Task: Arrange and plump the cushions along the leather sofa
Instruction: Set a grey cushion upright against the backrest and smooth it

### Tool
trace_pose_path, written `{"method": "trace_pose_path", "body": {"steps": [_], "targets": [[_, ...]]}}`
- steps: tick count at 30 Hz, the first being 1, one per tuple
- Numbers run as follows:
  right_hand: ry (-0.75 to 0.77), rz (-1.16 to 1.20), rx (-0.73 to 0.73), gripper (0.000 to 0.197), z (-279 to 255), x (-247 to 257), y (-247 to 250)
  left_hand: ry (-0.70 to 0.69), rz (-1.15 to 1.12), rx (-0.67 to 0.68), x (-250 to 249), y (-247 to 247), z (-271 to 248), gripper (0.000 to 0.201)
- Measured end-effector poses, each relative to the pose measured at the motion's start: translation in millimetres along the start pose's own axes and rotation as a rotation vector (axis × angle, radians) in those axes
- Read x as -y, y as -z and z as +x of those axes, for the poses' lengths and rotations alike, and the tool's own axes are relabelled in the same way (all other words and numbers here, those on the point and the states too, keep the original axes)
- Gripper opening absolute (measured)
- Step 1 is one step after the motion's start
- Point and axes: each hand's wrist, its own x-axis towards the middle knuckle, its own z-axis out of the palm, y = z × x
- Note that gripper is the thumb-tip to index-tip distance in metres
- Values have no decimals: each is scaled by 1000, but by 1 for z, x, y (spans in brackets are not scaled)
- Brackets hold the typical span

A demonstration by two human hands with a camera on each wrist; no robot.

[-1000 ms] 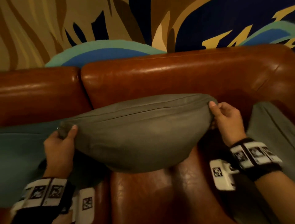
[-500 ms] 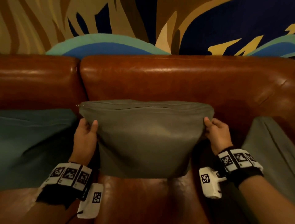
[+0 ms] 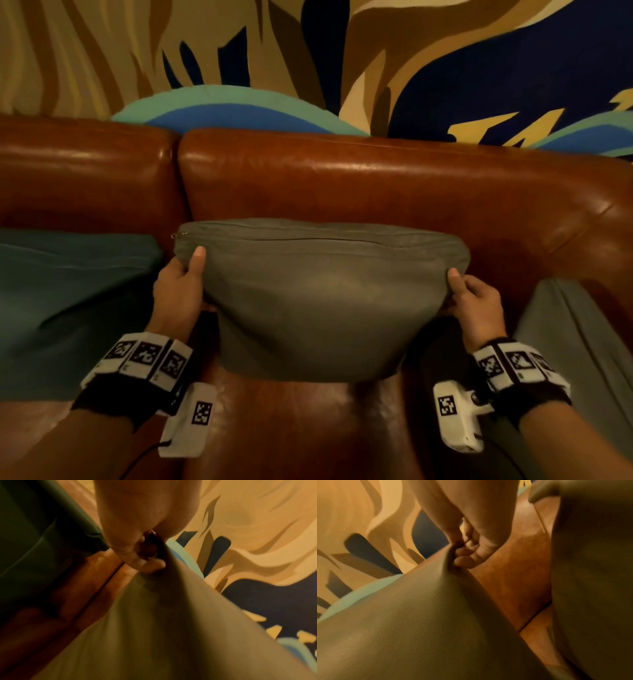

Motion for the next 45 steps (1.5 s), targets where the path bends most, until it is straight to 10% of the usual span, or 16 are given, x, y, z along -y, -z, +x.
{"method": "trace_pose_path", "body": {"steps": [5, 9, 13, 22, 32, 36, 45], "targets": [[23, 8, 43, 30, -9, -3, 10, 80, -52, 4, 3, 8, 3, 29], [-102, 101, 72, 100, 10, 23, 7, 151, -73, -1, -16, 7, 18, 53], [-120, -218, -10, 117, 28, 53, -6, 60, 6, -71, -27, -4, 26, 70], [-84, -347, -68, 46, 35, 27, 7, 68, 44, -37, -17, 11, 32, 45], [-270, 96, -60, 73, 9, 17, -1, 143, -104, 0, -13, 3, 11, 56], [-122, 38, -85, 29, -2, 3, -3, 51, -183, -23, 0, 2, 6, 46], [-198, 144, -68, 35, -1, -3, -12, 141, -168, -173, 9, -12, 2, 67]]}}
